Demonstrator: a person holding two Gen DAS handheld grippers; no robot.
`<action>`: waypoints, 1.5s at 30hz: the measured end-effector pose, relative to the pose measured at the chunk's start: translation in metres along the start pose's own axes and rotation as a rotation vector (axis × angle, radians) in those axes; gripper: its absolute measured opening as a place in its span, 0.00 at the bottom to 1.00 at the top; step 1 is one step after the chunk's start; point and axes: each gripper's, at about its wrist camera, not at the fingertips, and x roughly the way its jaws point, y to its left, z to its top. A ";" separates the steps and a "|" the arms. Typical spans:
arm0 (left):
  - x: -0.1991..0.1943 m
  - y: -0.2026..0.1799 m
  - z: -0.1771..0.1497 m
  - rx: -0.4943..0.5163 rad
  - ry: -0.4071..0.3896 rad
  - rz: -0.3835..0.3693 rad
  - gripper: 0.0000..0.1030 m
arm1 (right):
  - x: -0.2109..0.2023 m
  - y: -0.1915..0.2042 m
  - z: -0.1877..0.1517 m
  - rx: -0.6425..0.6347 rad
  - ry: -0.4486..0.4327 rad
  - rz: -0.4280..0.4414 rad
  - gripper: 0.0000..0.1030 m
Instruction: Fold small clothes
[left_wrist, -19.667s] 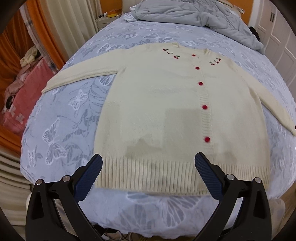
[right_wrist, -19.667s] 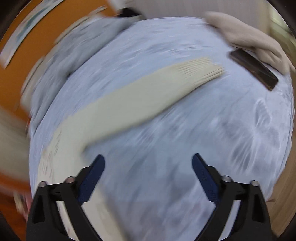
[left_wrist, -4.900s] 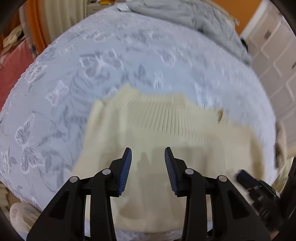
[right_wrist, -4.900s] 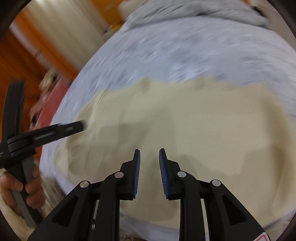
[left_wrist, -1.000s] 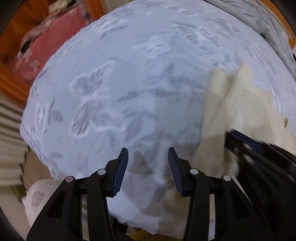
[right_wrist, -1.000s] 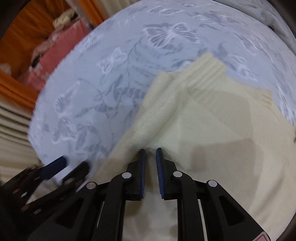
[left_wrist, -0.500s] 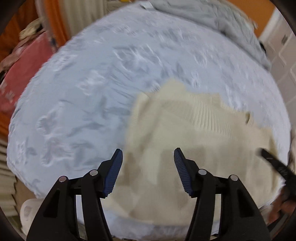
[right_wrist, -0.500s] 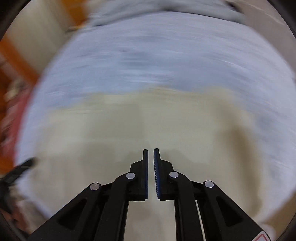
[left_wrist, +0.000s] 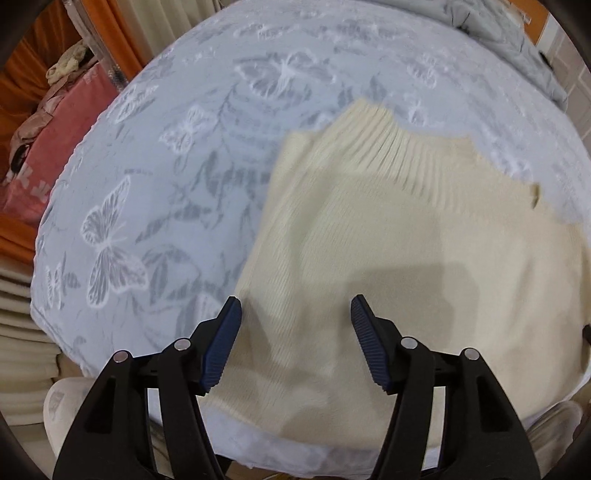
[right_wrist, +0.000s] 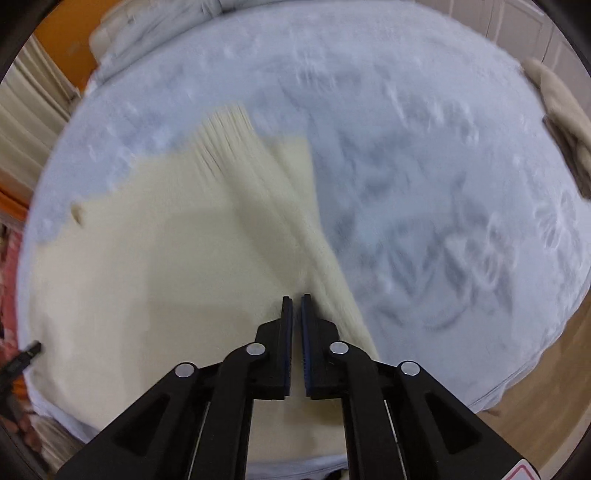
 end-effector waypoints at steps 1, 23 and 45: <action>0.001 0.000 -0.003 0.001 0.000 0.004 0.60 | -0.011 0.003 -0.001 0.001 -0.011 -0.009 0.03; -0.010 0.074 -0.052 -0.378 0.010 -0.258 0.85 | 0.025 0.228 -0.026 -0.386 0.110 0.158 0.09; 0.008 0.063 -0.027 -0.443 0.041 -0.330 0.34 | 0.038 0.230 -0.029 -0.413 0.081 0.146 0.05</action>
